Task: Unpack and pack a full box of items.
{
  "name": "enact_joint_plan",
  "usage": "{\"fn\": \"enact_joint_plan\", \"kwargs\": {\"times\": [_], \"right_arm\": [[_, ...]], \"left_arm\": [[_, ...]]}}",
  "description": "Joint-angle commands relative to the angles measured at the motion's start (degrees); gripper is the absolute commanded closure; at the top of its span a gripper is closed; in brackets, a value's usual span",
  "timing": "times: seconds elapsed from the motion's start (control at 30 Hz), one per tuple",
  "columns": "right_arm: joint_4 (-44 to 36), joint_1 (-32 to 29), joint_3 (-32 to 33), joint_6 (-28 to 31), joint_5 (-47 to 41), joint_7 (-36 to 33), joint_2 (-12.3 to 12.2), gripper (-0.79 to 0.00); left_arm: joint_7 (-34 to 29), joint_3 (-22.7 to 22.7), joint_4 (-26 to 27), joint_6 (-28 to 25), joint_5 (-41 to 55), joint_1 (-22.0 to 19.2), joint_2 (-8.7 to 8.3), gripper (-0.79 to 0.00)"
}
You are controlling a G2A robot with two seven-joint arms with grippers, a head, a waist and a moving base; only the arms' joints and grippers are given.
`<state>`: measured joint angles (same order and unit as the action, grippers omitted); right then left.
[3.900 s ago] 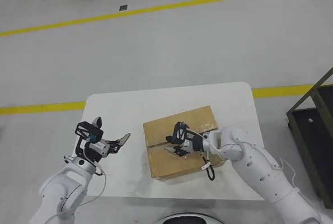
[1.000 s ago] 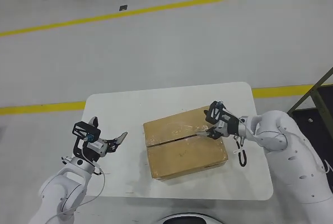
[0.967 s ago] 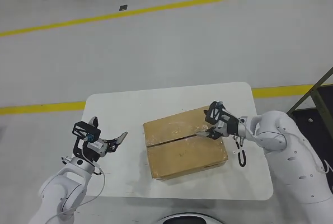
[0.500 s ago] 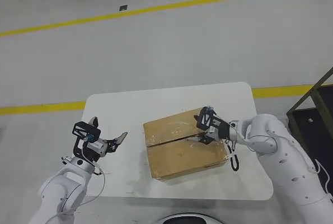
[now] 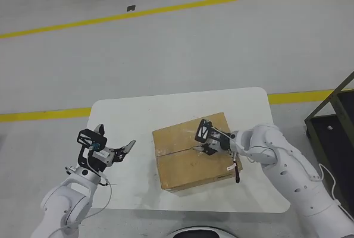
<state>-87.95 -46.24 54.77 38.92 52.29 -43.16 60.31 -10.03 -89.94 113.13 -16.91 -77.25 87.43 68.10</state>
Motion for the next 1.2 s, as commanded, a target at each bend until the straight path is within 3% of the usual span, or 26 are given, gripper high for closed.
{"fn": "enact_joint_plan", "kwargs": {"times": [0.0, 0.33, 0.43, 0.47, 0.73, 1.17], "right_arm": [[0.4, 0.4, -0.6, -0.3, 0.4, 0.1, 0.2, -0.379], [2.4, 2.0, -2.6, -1.9, 1.0, -0.4, 0.9, -0.222], [2.9, 2.2, -2.9, -2.3, 1.0, -0.3, 1.1, -0.108], [3.1, 2.3, -3.0, -2.3, 1.0, -0.3, 1.1, 0.000], [3.5, 2.4, -0.5, -3.7, -3.3, 3.4, 1.1, 0.000], [1.9, -0.5, 7.0, -0.8, -14.6, 6.8, -0.2, 0.000]], "left_arm": [[0.0, 0.0, 0.0, 0.0, 0.0, 0.0, 0.00, -0.785], [0.0, 0.0, 0.0, 0.0, 0.0, 0.0, 0.00, -0.785], [0.0, 0.0, 0.0, 0.0, 0.0, 0.0, 0.00, -0.785], [0.0, 0.0, 0.0, 0.0, 0.0, 0.0, 0.00, -0.785], [0.0, 0.0, 0.0, 0.0, 0.0, 0.0, 0.00, -0.785], [0.0, 0.0, 0.0, 0.0, 0.0, 0.0, 0.00, -0.785]]}}
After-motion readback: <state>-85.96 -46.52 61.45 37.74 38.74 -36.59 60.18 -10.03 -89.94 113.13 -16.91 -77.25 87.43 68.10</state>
